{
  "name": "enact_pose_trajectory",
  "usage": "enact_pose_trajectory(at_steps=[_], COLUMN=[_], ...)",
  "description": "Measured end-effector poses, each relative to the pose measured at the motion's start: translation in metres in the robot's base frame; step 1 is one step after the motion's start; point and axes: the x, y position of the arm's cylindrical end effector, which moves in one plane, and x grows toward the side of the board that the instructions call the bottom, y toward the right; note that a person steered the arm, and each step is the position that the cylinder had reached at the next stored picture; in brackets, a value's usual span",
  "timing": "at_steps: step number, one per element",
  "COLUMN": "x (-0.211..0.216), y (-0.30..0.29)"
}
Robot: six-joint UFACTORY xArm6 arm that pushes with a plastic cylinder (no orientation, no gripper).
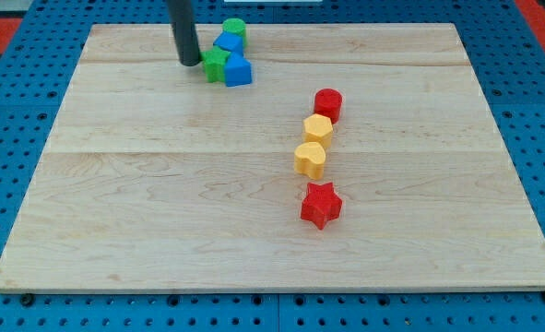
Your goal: Move the green circle to the right of the blue cube
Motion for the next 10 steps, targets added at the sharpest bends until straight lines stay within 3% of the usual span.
enact_pose_trajectory(at_steps=[1, 4, 6, 8, 10], x=[-0.008, -0.081, -0.078, -0.076, -0.080], y=[0.025, -0.028, 0.077, 0.221, 0.185])
